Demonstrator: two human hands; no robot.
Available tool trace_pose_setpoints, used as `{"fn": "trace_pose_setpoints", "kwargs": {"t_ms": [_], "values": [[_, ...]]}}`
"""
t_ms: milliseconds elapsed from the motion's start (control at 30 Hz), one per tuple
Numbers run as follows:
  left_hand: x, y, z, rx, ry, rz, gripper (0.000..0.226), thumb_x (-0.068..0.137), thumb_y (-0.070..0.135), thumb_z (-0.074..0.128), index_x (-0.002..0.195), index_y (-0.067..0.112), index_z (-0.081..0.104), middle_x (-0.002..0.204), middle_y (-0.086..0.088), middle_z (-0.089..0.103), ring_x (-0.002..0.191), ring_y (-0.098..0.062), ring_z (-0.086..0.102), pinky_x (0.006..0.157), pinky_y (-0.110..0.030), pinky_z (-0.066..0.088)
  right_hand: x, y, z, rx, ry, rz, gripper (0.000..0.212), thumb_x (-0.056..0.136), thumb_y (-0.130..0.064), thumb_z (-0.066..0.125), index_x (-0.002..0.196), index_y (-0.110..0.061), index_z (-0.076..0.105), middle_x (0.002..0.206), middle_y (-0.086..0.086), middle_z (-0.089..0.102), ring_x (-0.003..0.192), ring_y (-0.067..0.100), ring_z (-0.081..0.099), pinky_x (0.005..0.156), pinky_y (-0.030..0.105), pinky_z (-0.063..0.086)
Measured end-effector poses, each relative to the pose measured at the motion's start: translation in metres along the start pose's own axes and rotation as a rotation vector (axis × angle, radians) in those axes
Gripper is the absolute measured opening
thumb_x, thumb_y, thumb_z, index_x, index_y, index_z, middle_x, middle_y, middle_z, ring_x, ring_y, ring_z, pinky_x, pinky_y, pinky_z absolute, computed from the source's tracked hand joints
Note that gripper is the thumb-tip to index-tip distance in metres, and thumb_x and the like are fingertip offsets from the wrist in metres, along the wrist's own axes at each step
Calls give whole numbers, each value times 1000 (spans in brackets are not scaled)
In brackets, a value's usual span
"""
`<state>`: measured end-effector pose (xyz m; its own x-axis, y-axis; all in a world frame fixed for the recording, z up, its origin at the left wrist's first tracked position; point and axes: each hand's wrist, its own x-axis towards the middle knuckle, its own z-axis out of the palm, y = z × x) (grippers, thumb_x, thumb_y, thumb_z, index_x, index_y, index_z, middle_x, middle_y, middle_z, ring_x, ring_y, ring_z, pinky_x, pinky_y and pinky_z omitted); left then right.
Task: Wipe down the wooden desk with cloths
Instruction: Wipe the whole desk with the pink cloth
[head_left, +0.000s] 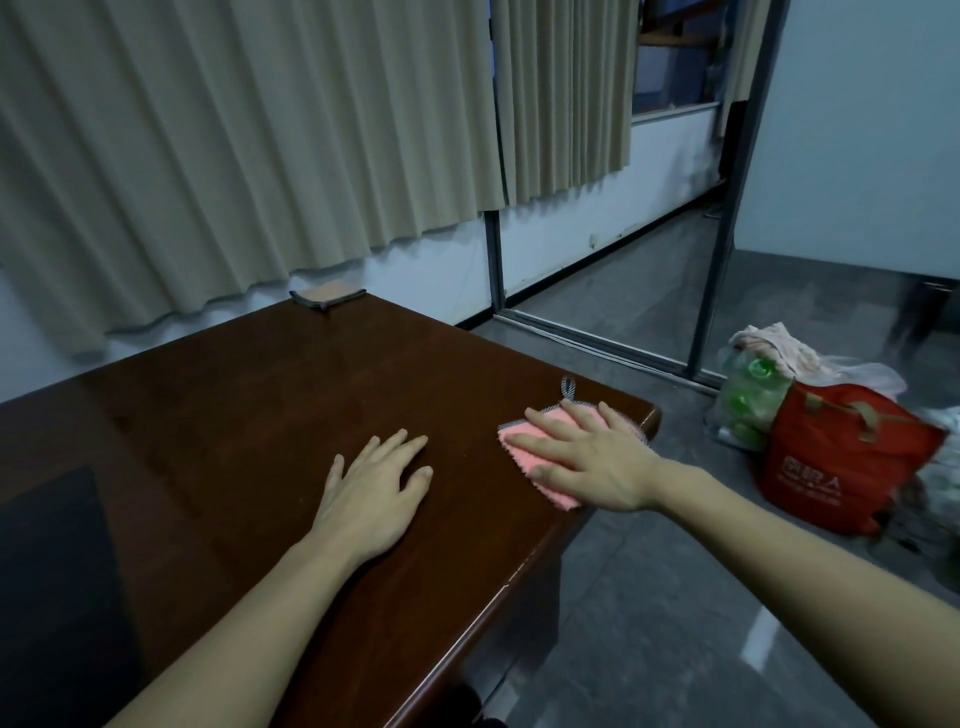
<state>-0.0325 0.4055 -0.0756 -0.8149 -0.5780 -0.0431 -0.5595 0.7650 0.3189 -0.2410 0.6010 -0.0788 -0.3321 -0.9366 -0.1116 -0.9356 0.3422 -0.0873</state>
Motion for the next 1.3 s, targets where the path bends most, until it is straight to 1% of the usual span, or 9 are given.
{"fn": "trace_pose_setpoints", "kwargs": {"t_ms": [100, 200, 267, 367, 500, 633, 800, 900, 1300], "values": [[0, -5, -5, 11, 6, -17, 52, 107, 52, 31, 158, 41, 26, 168, 13, 15, 156, -13, 6, 126, -50, 0, 17, 28, -4, -9, 20, 75, 71, 78, -86, -8, 147, -67, -2, 168, -18, -5, 156, 27, -4, 122, 61, -4], [-1, -11, -11, 25, 17, -34, 52, 107, 52, 31, 158, 41, 26, 168, 12, 15, 156, -13, 6, 127, -50, 1, 26, 49, -11, 17, -6, 134, 69, 83, -88, 2, 149, -65, -1, 168, -19, -2, 157, 25, -2, 124, 56, 3], [-4, -15, -16, 27, 17, -46, 52, 107, 52, 31, 158, 41, 26, 168, 12, 15, 156, -13, 7, 126, -50, 1, 28, 54, -13, 14, -2, 128, 80, 73, -92, -6, 148, -66, -3, 168, -19, -2, 157, 25, -1, 124, 54, 9], [-12, -21, -23, 31, 26, -53, 52, 107, 51, 31, 158, 41, 26, 168, 12, 15, 156, -13, 7, 126, -50, 1, 26, 48, -14, -1, -18, 134, 75, 77, -86, -9, 148, -64, -6, 169, -16, -5, 157, 26, -5, 124, 55, 3], [-22, -32, -28, 47, 20, -61, 52, 107, 52, 31, 158, 41, 25, 168, 12, 15, 156, -13, 6, 126, -51, 2, 17, 28, -7, -9, -42, 56, 82, 54, -94, -28, 133, -74, -21, 167, -19, -12, 156, 28, -10, 122, 60, -6], [-27, -42, -29, 47, 23, -78, 52, 107, 52, 30, 158, 42, 25, 168, 13, 15, 156, -13, 6, 126, -52, 2, 3, -11, -1, -50, -62, -50, 59, 74, -83, -18, 132, -74, -24, 164, -20, -19, 154, 28, -15, 121, 59, -12], [-27, -49, -29, 79, 43, -101, 53, 107, 53, 29, 158, 41, 24, 168, 12, 15, 156, -15, 6, 125, -54, 0, -5, -57, 4, -52, -73, -155, 58, 92, -71, 1, 149, -65, -10, 165, -18, -20, 153, 26, -22, 120, 58, -17], [-24, -52, -33, 100, 68, -135, 54, 106, 54, 28, 158, 41, 24, 168, 12, 15, 157, -16, 4, 125, -56, 0, 9, -58, 0, -31, -106, -150, 63, 87, -76, -1, 149, -65, -10, 165, -19, -20, 153, 26, -22, 120, 59, -17], [-34, -85, -48, 60, 47, -163, 53, 107, 54, 29, 158, 42, 25, 169, 13, 13, 156, -15, 3, 125, -55, 0, 136, -62, -21, -30, -121, 117, 58, 102, -66, 12, 155, -54, -8, 169, -10, -14, 154, 39, -14, 114, 74, -8]]}}
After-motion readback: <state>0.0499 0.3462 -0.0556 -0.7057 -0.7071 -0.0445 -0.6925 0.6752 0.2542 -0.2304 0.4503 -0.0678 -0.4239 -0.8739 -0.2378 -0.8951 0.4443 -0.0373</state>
